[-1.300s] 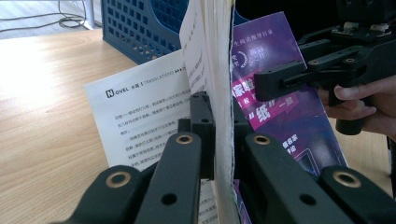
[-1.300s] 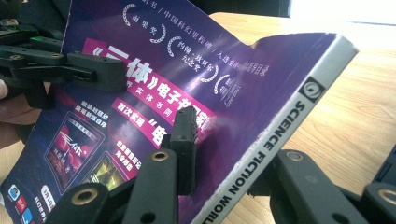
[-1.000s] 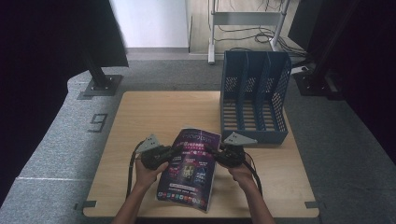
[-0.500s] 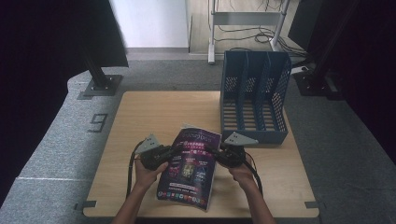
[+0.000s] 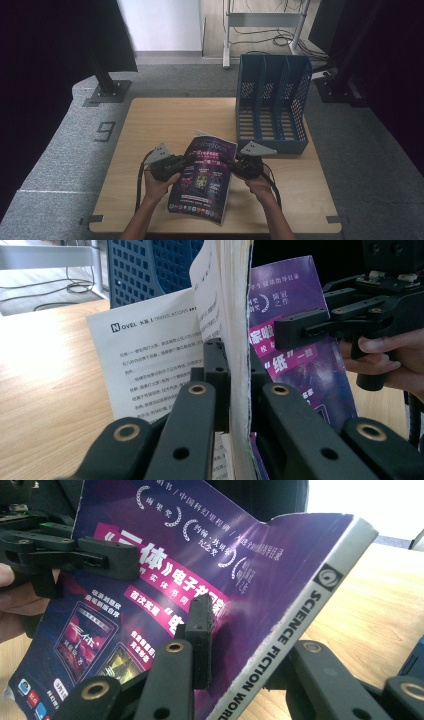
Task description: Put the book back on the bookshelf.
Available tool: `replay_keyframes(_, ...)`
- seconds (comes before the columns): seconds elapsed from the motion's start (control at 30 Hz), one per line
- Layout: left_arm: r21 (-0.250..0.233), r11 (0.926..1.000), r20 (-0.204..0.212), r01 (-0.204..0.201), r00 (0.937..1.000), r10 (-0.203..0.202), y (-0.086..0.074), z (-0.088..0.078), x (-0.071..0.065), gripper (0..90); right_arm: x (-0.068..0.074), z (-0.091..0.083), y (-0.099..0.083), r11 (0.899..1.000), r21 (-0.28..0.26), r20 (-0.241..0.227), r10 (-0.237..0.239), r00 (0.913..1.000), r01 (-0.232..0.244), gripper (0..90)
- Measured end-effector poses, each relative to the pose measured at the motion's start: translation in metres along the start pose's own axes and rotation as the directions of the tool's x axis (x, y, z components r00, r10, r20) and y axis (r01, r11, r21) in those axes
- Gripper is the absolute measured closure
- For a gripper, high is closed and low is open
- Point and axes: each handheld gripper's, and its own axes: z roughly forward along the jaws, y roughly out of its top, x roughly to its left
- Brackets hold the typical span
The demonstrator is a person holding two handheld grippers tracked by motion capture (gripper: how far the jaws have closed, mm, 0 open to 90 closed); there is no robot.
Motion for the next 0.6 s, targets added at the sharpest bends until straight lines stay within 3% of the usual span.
replay_keyframes(0.6, -0.014, 0.9995, -0.002, -0.028, 0.9996, 0.028, 0.0090, 0.0019, -0.0039, 87.0, -0.0015, -0.0060, 0.0048, 1.000, 0.001, -0.003, -0.008, 1.0000, 0.008, 72.2)
